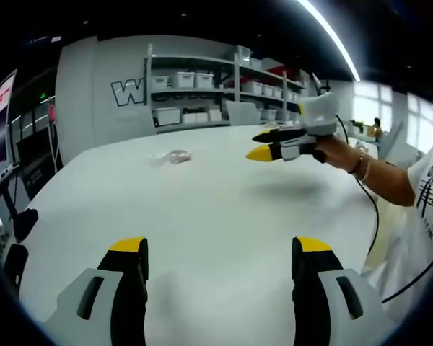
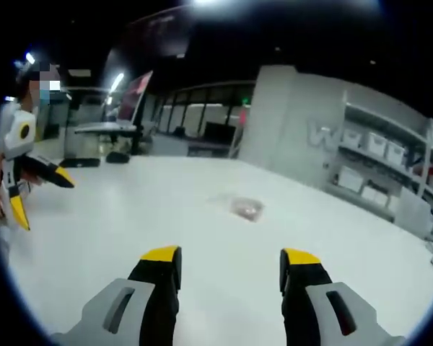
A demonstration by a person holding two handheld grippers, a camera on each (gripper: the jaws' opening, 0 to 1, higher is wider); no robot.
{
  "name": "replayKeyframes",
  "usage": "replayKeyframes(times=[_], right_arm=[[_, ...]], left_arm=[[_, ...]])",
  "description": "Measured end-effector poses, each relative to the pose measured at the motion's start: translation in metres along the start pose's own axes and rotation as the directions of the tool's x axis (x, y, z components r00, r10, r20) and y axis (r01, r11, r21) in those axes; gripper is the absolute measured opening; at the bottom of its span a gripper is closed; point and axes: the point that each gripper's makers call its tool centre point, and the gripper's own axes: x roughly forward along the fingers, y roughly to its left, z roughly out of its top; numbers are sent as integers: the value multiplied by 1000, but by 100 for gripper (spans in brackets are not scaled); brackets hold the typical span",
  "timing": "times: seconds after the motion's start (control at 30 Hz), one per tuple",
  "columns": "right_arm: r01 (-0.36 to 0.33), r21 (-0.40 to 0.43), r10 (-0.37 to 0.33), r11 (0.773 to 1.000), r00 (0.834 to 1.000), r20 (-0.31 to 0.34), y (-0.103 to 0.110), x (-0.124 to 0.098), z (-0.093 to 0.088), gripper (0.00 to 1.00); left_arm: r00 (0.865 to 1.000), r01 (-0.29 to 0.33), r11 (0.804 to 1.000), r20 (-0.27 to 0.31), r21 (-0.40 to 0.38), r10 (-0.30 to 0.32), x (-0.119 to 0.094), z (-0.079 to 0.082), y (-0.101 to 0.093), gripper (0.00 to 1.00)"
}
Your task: Open the resealable bag by pulling the two sides of the seal apart until the entire bag opening is separated and visibly accessible.
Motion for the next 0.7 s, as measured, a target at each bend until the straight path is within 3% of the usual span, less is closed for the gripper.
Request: replayKeyframes(times=[0.7], right_arm=[[-44, 20, 45, 999, 999, -13, 5, 21, -2, 53]], left_arm=[[1000, -3, 1000, -7, -3, 3, 1, -3, 1, 81]])
